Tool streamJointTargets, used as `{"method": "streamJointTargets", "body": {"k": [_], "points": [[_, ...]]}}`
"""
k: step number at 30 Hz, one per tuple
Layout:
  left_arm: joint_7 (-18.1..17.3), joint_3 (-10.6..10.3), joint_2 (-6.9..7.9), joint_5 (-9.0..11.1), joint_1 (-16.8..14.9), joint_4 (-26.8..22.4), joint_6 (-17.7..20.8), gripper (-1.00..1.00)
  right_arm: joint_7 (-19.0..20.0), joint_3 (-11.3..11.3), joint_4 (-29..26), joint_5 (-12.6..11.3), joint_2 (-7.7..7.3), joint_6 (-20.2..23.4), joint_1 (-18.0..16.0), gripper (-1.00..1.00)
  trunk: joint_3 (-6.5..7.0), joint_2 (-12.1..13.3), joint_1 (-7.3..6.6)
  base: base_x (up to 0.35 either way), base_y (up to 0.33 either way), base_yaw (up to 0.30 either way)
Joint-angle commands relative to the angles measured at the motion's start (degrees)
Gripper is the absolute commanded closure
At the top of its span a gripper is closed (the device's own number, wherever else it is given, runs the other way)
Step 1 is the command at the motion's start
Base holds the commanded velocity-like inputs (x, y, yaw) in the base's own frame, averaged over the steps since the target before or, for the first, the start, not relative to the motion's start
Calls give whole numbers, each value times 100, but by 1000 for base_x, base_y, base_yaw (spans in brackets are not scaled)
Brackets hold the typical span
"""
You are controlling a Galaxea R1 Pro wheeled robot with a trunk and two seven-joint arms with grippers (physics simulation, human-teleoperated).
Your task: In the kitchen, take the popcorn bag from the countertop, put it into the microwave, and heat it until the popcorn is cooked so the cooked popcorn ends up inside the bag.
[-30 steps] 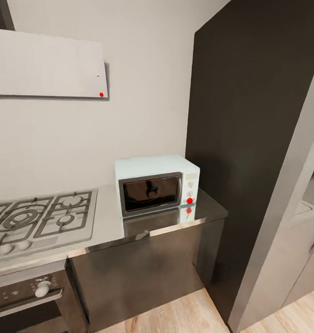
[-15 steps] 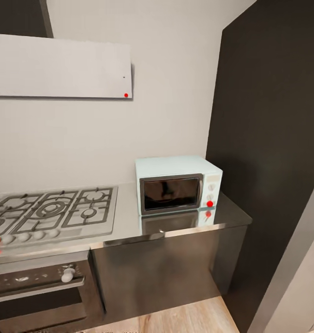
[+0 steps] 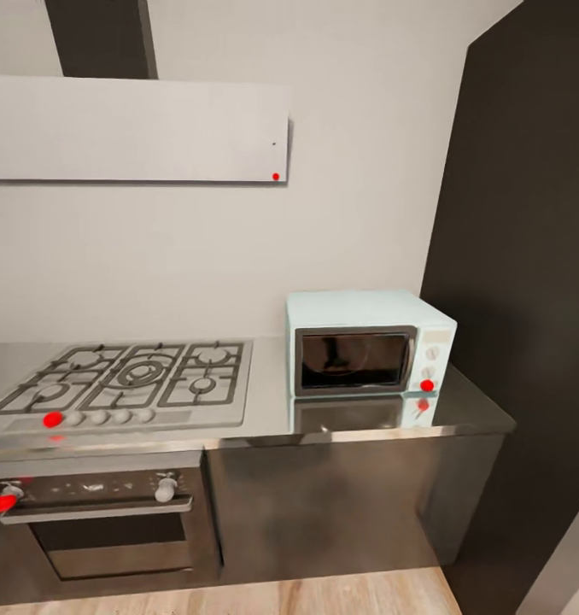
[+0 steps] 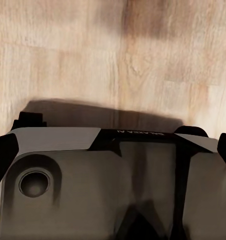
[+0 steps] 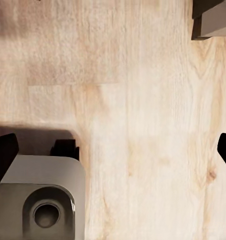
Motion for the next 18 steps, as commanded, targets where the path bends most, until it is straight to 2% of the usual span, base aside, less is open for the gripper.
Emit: {"method": "streamJointTargets", "body": {"k": [1,7,18], "points": [[-19,-37,2,61,-4,-1,29,-100,-22,-44,13,60,-1,5,-8,-100,-7,-5,0,0,0,270],[-13,-37,-3,61,-4,-1,29,-100,-22,-45,13,57,-3,9,-8,-100,-7,-5,0,8,-8,240],[-1,-37,-25,63,-4,-1,29,-100,-22,-44,13,57,-20,3,-8,-100,-7,-5,0,74,-239,18]]}}
